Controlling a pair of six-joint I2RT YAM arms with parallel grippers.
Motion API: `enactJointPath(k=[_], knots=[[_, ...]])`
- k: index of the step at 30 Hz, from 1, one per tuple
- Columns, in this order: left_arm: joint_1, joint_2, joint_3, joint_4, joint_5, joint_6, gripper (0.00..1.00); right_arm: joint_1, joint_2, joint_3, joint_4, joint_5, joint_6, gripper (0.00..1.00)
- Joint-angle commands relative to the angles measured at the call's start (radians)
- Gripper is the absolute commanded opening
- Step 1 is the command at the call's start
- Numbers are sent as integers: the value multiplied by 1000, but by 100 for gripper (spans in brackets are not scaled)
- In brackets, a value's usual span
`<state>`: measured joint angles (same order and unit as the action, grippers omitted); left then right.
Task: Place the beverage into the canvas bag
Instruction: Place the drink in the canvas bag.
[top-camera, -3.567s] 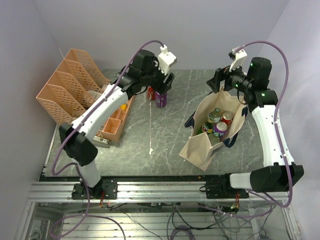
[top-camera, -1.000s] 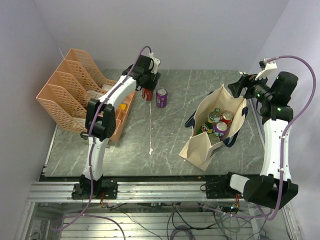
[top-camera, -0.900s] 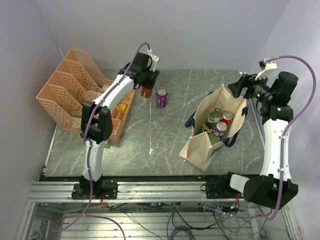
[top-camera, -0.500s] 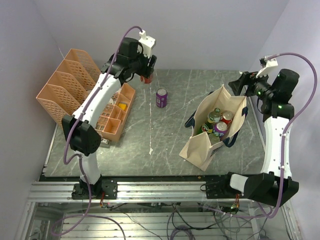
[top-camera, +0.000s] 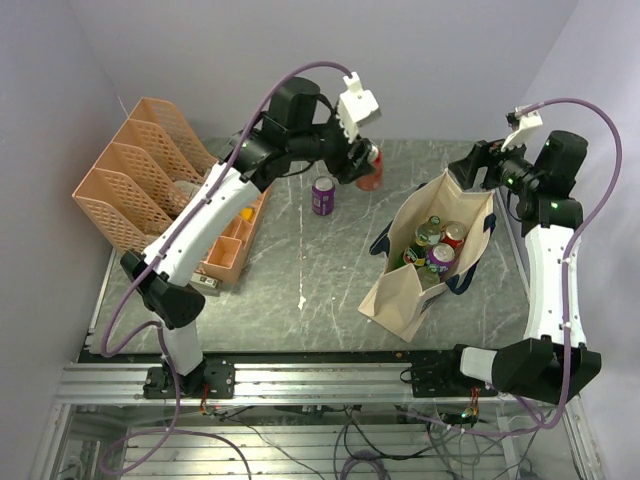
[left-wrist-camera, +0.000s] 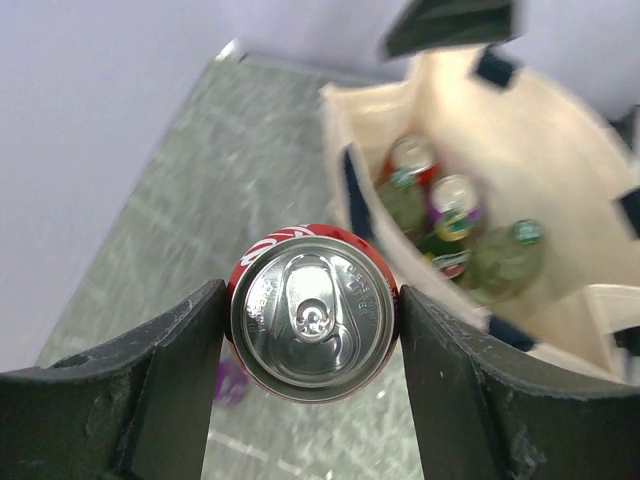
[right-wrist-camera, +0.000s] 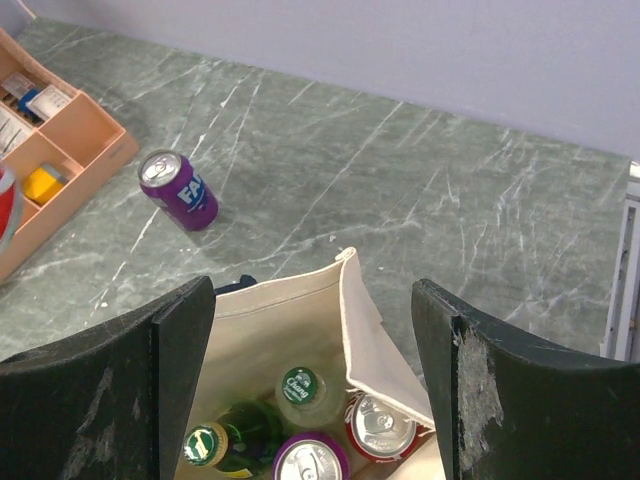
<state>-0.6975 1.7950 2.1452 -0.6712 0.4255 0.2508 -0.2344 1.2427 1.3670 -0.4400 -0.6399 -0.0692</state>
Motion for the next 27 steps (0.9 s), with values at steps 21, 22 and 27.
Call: enactJointPath(k=[21, 22, 27], knots=[[-310, 154, 173, 124, 130, 1, 7, 23, -80, -22, -34, 53, 83, 80], [-310, 159, 169, 122, 131, 5, 7, 23, -93, -30, -38, 58, 82, 80], [-311, 168, 133, 94, 150, 48, 7, 16, -133, -51, -51, 78, 69, 80]])
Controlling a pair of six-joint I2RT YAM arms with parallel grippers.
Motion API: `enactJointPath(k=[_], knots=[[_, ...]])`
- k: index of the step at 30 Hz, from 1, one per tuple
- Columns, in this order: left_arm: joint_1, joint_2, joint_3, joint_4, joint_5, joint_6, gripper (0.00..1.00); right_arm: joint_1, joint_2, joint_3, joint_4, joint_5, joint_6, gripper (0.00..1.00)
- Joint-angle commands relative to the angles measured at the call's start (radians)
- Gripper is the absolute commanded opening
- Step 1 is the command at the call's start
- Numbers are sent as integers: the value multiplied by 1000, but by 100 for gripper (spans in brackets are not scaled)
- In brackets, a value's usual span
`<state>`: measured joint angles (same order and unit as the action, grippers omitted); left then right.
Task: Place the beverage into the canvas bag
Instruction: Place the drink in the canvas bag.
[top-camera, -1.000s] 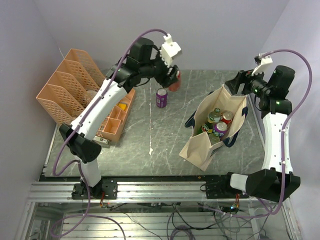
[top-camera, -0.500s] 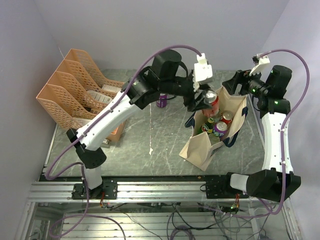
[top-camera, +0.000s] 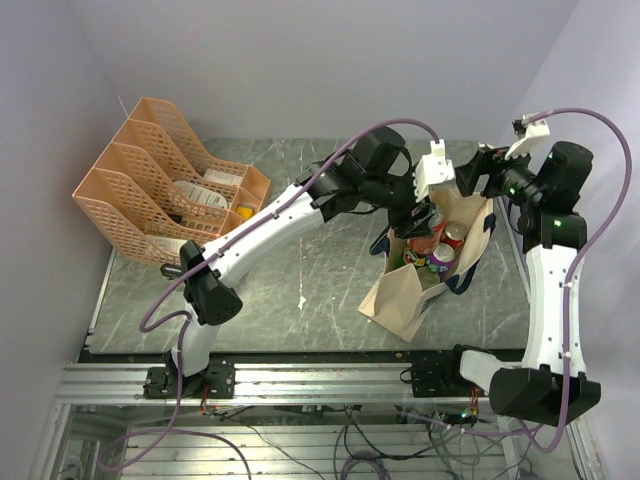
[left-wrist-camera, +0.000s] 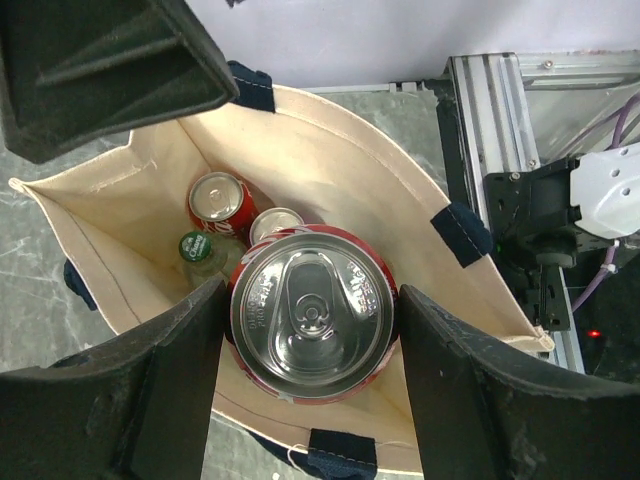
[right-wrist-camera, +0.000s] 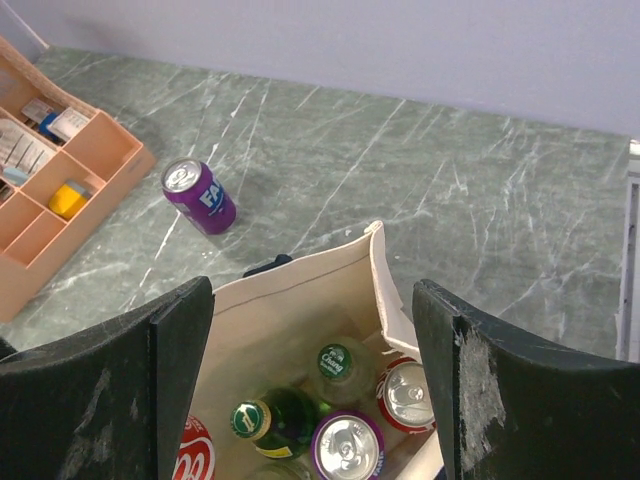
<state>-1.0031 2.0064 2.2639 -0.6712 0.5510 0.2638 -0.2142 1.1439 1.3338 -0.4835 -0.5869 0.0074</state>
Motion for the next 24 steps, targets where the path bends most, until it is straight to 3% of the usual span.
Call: enactJointPath(k=[1, 6, 12, 24], knots=[[-5, -48, 3, 83, 27, 50, 7, -6, -37, -21, -6, 27, -9, 80], [-5, -44, -61, 48, -12, 129, 7, -27, -56, -50, 17, 5, 16, 81], [-5, 16, 5, -22, -18, 149, 7, -57, -88, -89, 22, -4, 30, 81], [-3, 81, 29, -216, 40, 368, 7, -139, -128, -164, 41, -33, 78, 81]])
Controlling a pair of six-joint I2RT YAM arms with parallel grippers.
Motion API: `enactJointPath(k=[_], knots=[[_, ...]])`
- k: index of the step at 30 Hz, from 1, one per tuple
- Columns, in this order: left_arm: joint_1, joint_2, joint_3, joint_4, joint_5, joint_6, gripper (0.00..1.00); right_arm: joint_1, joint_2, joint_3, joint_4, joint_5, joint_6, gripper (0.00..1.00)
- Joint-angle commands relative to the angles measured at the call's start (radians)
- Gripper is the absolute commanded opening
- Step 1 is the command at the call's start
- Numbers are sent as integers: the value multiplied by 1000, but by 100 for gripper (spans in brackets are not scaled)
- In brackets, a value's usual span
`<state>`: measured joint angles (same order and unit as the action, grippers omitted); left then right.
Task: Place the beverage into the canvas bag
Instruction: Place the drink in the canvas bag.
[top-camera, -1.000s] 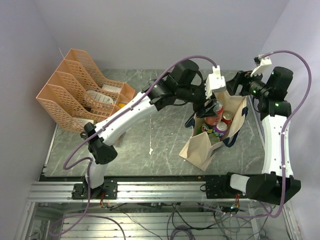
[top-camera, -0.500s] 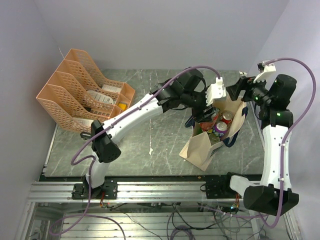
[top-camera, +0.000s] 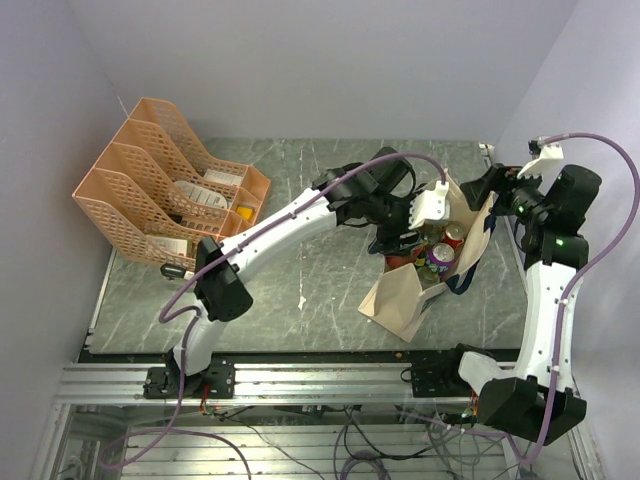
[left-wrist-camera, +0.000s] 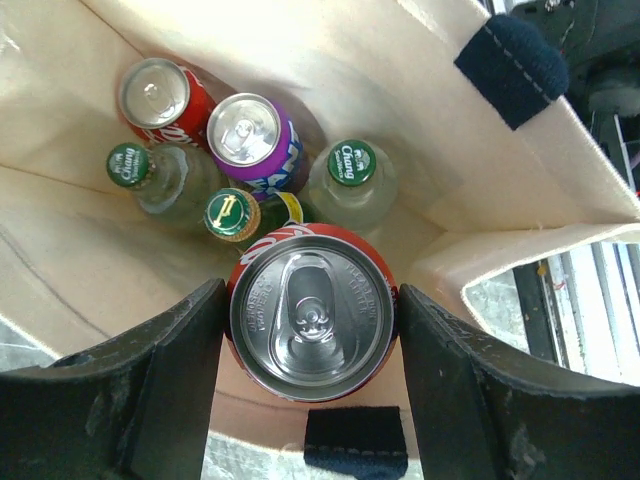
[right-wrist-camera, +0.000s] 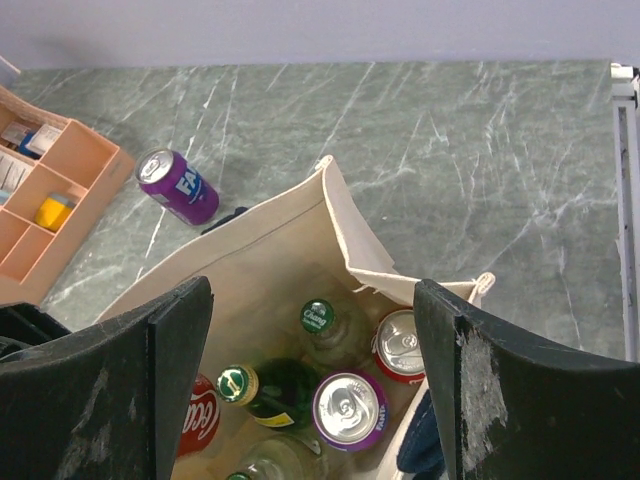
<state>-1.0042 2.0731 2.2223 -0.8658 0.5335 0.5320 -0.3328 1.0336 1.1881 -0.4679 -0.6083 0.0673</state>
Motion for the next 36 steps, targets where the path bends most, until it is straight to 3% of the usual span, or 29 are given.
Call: enactJointPath(k=[1, 8, 17, 36], knots=[[-2, 25, 76, -35, 65, 114, 7, -22, -19, -20, 22, -10, 15, 81], [-2, 67, 107, -152, 164, 254, 7, -28, -5, -20, 22, -15, 8, 81], [-2, 112, 145, -222, 192, 392, 7, -31, 12, -18, 29, -15, 6, 81], [-2, 188, 89, -218, 171, 485, 7, -35, 58, 3, -2, -5, -32, 81]])
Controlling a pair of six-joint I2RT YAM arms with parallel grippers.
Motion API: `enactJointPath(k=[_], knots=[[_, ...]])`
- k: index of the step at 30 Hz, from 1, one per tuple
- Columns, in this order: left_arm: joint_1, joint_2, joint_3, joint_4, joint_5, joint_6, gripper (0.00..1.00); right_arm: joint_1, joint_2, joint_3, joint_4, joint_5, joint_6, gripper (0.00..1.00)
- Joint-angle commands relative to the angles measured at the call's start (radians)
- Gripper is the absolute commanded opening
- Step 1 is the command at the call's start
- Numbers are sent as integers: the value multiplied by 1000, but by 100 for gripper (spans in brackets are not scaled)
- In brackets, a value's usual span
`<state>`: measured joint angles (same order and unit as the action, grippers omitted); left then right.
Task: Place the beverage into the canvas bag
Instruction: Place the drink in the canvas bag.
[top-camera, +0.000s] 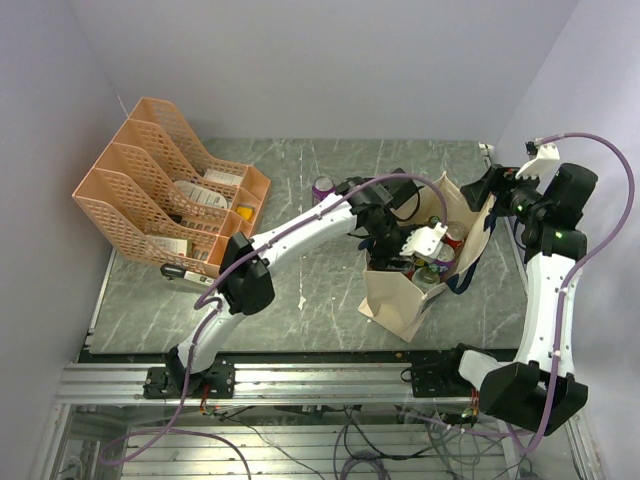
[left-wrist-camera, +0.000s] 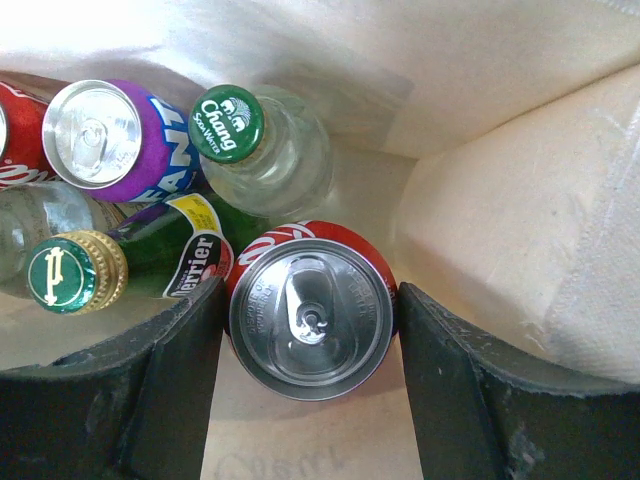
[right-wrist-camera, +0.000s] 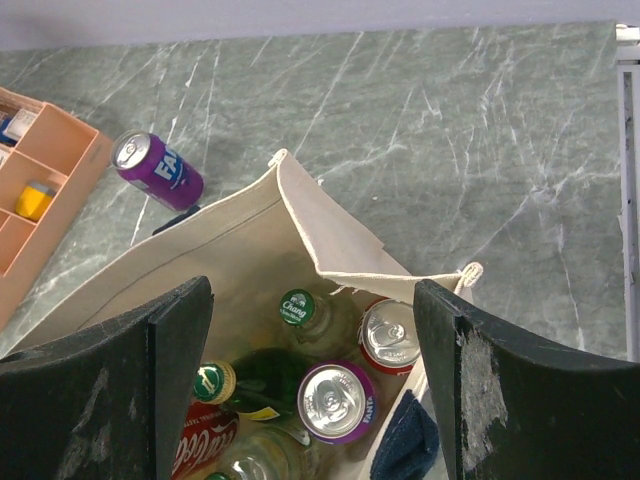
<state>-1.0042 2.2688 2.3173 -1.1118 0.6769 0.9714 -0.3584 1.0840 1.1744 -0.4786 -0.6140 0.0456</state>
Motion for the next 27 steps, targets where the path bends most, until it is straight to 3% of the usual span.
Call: enactJointPath(k=[1, 16, 22, 27], knots=[[-3, -9, -17, 34, 24, 49, 7, -9, 9, 15, 10, 2, -10, 81], [-3, 17, -97, 148, 13, 12, 7, -9, 18, -6, 18, 3, -24, 81], [-2, 91, -19, 42, 2, 35, 7, -10, 24, -7, 19, 2, -30, 82], [-2, 47, -137, 85, -29, 75, 7, -10, 22, -19, 22, 1, -27, 82]])
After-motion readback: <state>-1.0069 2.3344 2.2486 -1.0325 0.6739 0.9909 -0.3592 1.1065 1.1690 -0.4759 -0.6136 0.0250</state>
